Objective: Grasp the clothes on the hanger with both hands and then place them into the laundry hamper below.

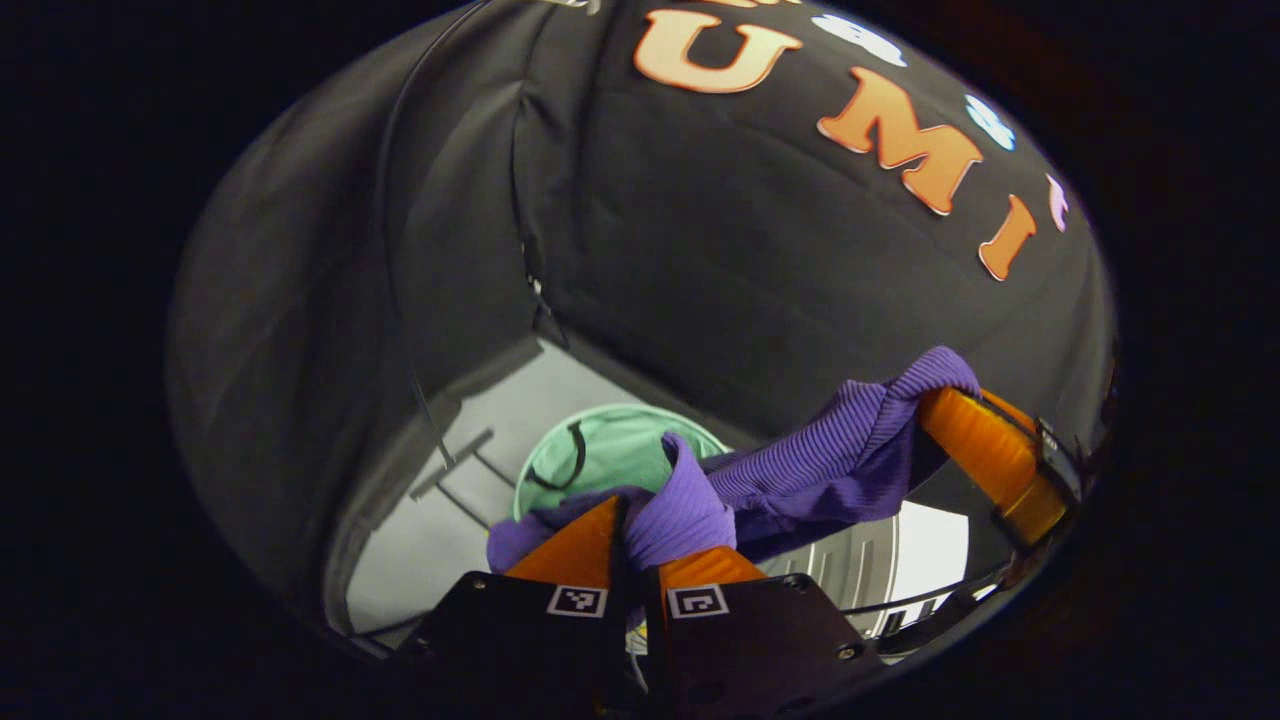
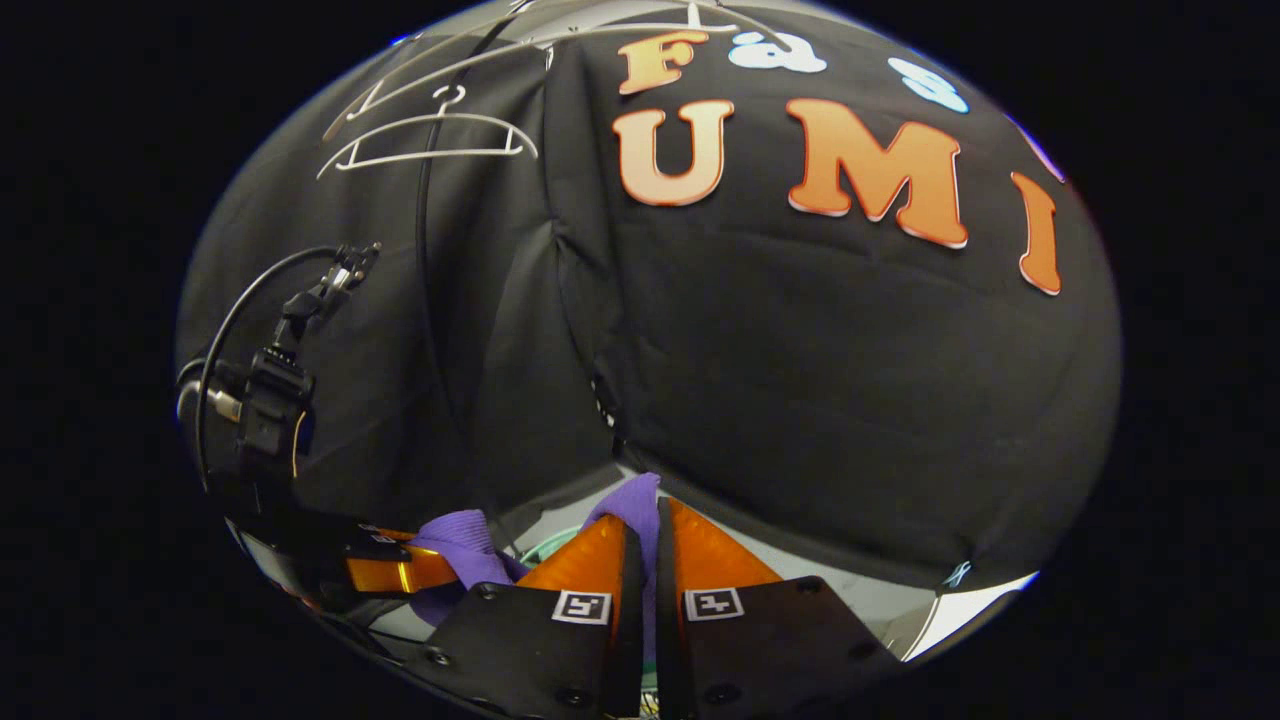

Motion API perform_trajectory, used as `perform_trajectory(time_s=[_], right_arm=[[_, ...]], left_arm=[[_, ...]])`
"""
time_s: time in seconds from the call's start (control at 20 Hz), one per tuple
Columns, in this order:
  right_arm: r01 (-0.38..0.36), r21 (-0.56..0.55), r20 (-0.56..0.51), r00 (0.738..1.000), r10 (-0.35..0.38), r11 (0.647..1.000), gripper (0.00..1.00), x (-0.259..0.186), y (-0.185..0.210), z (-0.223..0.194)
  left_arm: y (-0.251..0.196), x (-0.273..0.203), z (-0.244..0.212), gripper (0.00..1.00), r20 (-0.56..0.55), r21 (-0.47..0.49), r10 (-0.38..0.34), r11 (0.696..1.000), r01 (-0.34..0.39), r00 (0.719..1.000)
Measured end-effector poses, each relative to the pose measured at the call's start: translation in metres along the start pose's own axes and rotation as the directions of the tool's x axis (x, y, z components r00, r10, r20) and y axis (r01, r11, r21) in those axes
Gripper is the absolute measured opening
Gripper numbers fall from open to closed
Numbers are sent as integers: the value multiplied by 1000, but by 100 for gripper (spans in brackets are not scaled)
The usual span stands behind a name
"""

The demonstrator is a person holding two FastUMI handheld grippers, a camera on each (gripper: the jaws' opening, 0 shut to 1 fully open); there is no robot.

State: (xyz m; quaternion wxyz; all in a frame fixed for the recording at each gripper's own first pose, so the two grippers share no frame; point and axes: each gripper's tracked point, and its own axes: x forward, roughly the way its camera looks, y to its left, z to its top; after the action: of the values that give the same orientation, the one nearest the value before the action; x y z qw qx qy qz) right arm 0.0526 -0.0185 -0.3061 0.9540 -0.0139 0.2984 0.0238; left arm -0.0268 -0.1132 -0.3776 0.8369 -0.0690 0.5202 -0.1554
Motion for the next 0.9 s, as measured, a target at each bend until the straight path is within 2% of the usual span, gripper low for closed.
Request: perform_trajectory(time_s=[0.05,0.1,0.15,0.2,0.25,0.3,0.4,0.5,0.55,0.75,0.8,0.85,0.9], right_arm=[[-3,10,-38,999,4,1000,7,2,2,-16],[6,18,-77,997,-5,1000,13,5,0,-32],[9,26,-105,994,-7,1000,13,10,-2,-46],[19,26,-145,989,-15,999,19,12,-6,-60],[21,34,-155,988,-16,999,17,18,-8,-69],[23,40,-162,987,-16,999,37,18,-9,-74],[4,41,-194,981,4,999,68,21,-5,-86],[-11,54,-223,975,22,998,92,19,-1,-95],[-12,59,-227,973,25,998,100,18,1,-98],[4,51,-213,977,7,999,100,16,-1,-95],[6,54,-209,978,5,999,96,15,-1,-92],[8,59,-206,979,4,998,100,14,-1,-90],[12,64,-201,980,1,998,96,13,-2,-87]], left_arm=[[5,4,-10,15,-24,-23,7,1000,-8,1000],[17,8,-21,12,-42,-32,24,999,-25,999],[26,7,-28,5,-56,-31,35,999,-37,998],[34,4,-31,16,-64,-23,46,999,-47,997],[37,0,-32,22,-65,-6,55,998,-56,996],[41,-1,-29,27,-41,16,77,997,-77,996],[48,2,-26,55,-22,51,113,992,-111,993],[46,-2,-29,83,-30,55,118,992,-116,993],[46,-1,-27,96,-29,53,116,992,-115,993],[46,-7,-21,96,0,77,113,991,-113,994],[46,-9,-17,96,11,83,116,990,-117,993],[46,-12,-13,96,22,88,119,989,-120,993],[46,-14,-12,96,34,88,121,988,-123,992]])
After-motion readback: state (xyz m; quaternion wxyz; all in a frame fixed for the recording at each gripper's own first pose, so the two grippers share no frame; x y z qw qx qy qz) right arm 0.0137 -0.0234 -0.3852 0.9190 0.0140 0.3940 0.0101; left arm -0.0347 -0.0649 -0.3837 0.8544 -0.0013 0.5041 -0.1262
